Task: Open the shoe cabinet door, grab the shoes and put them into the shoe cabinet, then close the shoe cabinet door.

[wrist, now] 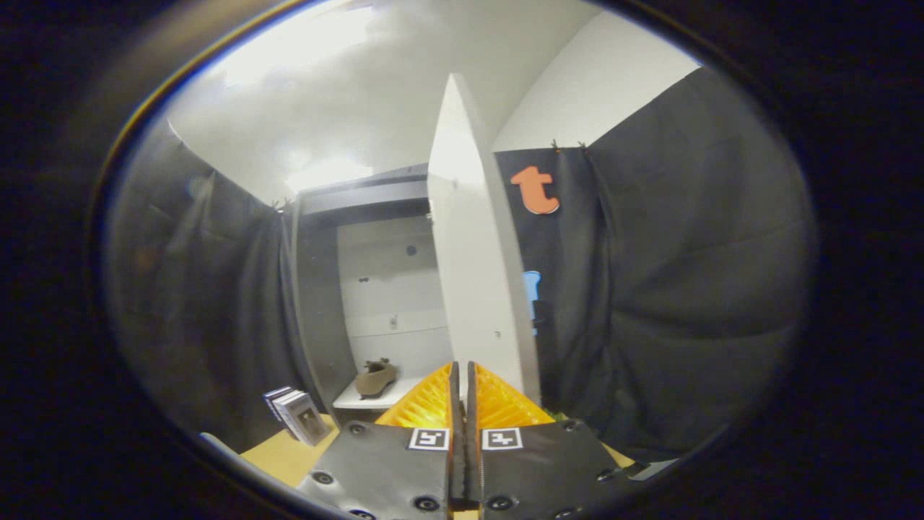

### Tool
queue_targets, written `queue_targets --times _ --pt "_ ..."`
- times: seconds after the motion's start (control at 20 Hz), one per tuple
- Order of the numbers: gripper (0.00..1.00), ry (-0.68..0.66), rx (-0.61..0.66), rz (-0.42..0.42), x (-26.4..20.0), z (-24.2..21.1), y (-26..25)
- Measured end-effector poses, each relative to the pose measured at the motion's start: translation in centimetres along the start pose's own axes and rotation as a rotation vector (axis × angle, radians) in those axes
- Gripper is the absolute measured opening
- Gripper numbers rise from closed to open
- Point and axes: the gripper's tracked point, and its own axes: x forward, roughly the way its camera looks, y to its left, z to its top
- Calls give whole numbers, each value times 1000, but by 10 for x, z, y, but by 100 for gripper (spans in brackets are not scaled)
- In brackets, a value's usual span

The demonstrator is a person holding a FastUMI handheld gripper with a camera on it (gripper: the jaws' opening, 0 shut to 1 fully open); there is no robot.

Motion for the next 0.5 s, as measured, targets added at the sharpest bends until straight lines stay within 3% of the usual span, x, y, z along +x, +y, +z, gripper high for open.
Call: queue_targets --times 0.3,0.5 --pt "2 123 -10 168 21 -46 65" --pt "2 193 2 199 27 -80 89"
